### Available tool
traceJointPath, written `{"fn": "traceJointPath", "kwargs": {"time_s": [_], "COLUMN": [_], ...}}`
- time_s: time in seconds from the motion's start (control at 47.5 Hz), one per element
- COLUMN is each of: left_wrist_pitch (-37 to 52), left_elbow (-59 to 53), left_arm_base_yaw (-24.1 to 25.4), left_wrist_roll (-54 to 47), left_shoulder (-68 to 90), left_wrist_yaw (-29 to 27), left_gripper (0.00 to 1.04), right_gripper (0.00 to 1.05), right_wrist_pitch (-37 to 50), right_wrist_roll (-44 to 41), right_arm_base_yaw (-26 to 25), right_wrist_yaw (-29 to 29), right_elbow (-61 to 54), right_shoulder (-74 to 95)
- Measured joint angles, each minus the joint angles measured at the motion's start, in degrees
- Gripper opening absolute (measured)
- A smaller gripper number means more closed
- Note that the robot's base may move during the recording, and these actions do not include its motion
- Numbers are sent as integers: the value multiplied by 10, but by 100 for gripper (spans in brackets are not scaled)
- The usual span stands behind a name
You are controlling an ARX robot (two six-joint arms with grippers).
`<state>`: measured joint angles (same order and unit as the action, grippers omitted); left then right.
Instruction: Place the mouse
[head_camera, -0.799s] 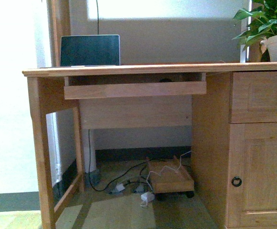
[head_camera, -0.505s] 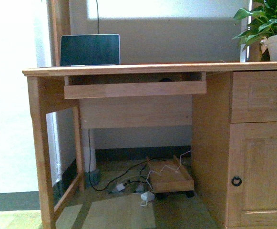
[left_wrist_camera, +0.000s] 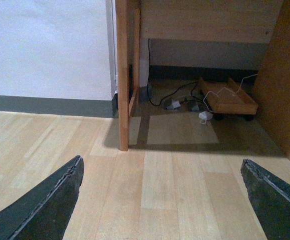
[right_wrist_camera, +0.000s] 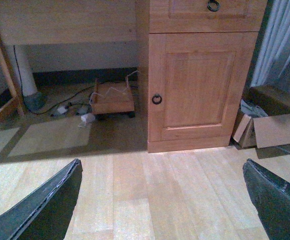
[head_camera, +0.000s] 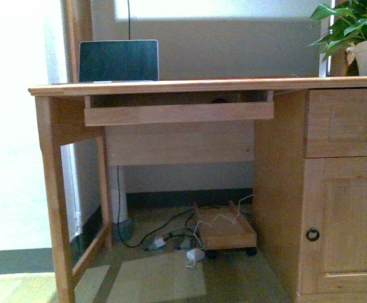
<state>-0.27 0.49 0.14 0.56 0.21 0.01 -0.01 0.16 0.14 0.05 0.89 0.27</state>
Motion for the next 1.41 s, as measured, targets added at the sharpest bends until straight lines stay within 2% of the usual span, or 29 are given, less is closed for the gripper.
{"fn": "traceJointPath", "kwargs": {"time_s": [1.409], "left_wrist_pitch": [0], "left_elbow": [0], "left_arm_base_yaw": [0], "left_wrist_roll": [0], "left_shoulder": [0], "left_wrist_yaw": [0], "left_gripper": [97], "right_gripper": [97], "right_wrist_pitch": [0], "right_wrist_roll": [0], "right_arm_base_yaw": [0], "right_wrist_yaw": [0], "right_elbow": [0], "right_shoulder": [0]}}
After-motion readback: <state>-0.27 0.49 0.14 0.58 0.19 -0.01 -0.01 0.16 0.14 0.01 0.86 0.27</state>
